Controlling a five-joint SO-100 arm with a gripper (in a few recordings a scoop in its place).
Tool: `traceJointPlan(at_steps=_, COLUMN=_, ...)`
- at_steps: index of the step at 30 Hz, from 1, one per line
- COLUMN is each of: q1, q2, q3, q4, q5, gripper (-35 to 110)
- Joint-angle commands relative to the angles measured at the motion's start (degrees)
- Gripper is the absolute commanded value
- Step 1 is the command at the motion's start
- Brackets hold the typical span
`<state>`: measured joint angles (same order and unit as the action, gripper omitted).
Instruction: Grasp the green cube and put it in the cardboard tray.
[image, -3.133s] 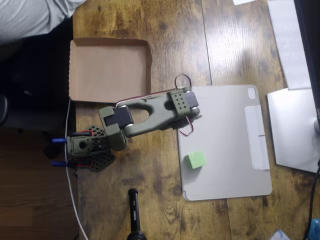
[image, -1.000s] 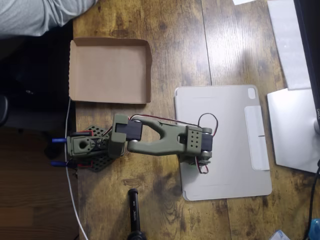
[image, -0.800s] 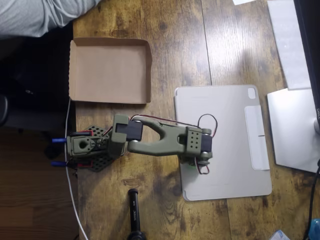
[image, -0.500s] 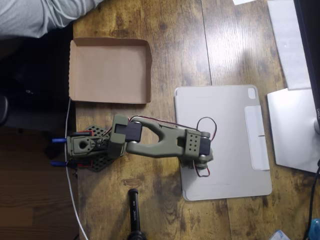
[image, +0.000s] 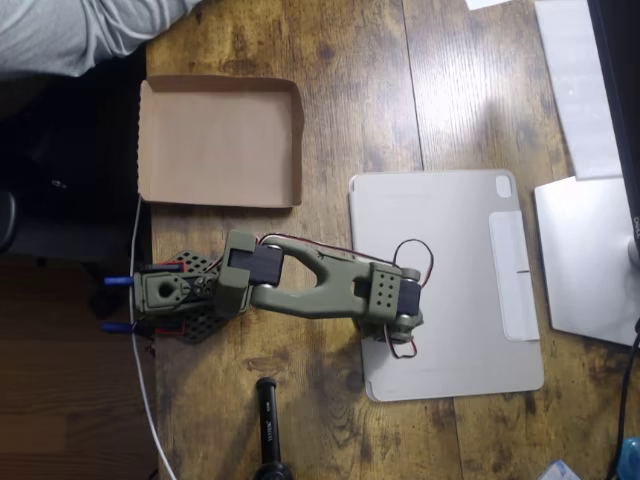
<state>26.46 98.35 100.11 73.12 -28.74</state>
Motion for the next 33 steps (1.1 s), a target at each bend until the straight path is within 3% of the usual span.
traceJointPlan(at_steps=1, q1=0.62, q2=3.08, q3=0.53, q4=-0.09, q5=-0.97, gripper=11)
traceJointPlan(at_steps=13, q1=-2.72, q2=3.16, q3=1.41, q4=-1.58, q5=1.93, gripper=2)
traceJointPlan(at_steps=22, q1=-22.85, q2=5.01, q3=-8.88, q4=12.22, q5=18.11, gripper=2)
traceJointPlan(at_steps=33, q1=-47.2, q2=13.8, q3=-16.87, q4=28.39, q5=29.44, gripper=4)
